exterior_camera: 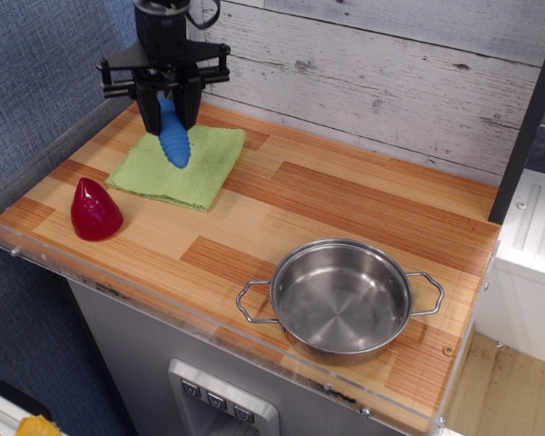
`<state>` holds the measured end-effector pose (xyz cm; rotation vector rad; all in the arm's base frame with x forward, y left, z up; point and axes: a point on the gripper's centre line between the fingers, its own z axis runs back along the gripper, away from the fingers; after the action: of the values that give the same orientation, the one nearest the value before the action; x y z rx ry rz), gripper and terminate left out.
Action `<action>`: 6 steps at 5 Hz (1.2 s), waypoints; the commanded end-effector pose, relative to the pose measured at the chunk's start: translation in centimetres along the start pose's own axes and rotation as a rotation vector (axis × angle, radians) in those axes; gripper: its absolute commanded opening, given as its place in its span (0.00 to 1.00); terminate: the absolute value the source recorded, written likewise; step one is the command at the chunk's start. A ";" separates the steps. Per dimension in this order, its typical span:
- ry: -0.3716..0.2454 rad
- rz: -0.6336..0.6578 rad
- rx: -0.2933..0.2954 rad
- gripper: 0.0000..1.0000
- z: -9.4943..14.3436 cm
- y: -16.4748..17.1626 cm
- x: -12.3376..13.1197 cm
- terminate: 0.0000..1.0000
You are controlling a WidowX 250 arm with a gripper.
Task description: Put the fork in the pan
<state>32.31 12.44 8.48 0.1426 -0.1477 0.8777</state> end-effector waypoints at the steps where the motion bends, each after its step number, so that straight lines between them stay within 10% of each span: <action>1: -0.045 -0.013 -0.039 0.00 3.5 -0.6 -3.3 0.00; 6: 0.169 -0.012 -0.126 0.00 5.6 -4.9 -19.1 0.00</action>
<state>23.66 -6.19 8.61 -0.0250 -0.0004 0.8602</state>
